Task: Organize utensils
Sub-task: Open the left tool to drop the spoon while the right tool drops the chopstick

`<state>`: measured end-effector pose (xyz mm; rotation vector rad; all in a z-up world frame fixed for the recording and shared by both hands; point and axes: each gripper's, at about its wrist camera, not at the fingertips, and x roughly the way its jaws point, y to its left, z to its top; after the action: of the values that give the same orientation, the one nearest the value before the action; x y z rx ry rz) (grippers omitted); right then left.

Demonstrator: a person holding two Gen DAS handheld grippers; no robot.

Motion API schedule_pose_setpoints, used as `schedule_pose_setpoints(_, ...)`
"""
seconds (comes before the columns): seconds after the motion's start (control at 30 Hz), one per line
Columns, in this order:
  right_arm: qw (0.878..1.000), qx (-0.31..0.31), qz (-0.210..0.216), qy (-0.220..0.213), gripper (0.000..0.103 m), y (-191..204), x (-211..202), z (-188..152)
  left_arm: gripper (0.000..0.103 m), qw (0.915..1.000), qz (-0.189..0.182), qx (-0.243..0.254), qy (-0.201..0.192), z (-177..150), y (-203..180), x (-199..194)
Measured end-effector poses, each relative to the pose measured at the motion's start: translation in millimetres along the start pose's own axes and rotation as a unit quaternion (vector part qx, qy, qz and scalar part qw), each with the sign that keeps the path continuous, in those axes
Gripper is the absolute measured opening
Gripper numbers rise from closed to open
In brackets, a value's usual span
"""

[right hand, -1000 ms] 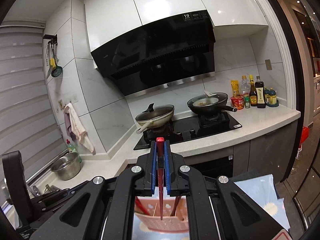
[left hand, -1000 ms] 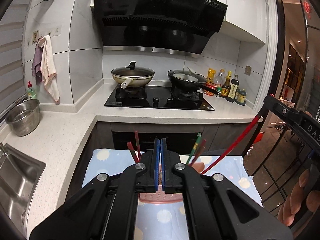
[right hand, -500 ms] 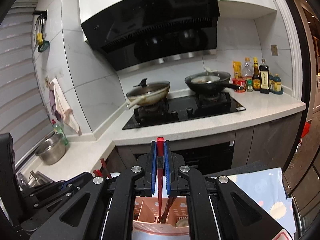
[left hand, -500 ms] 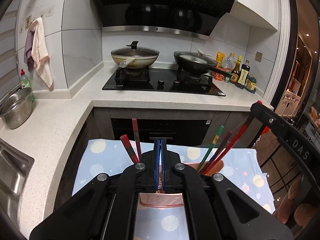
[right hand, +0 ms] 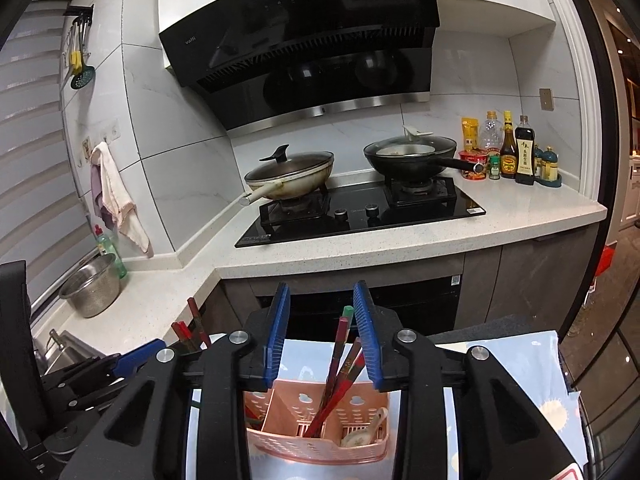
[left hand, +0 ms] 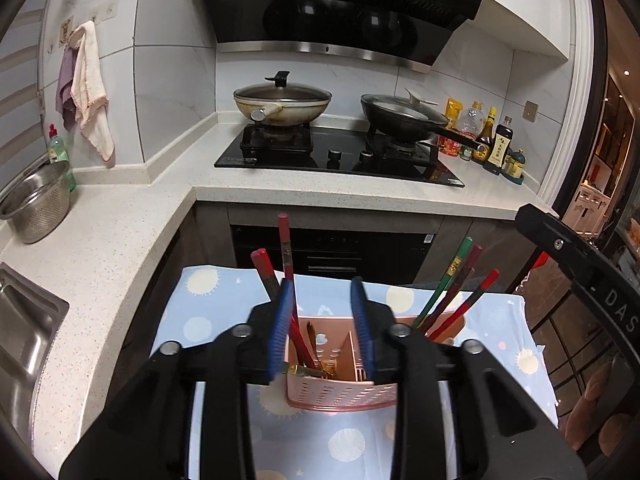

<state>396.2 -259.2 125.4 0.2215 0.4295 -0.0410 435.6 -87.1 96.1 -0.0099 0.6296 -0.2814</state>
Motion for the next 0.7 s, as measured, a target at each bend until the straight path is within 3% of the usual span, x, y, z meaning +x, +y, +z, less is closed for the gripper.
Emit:
schedule_pose_setpoints(0.23, 1.0, -0.008, 0.002, 0.007, 0.038, 0.6, -10.4, -5.8, 0.034, 1.0, 0.003, 0.003, -0.005, -1.2, -1.7, -9.0)
schedule_pose_setpoints(0.37, 1.0, -0.018, -0.006, 0.013, 0.044, 0.4, -21.5, -16.7, 0.048, 0.9998, 0.015, 0.011, -0.01, -7.2, -3.4, -17.8)
schedule_pose_setpoints(0.7, 0.998, -0.017, -0.02, 0.063, 0.047, -8.3, -49.3, -55.6, 0.049, 0.9996, 0.023, 0.018, -0.002, -37.3, -4.9, -46.6)
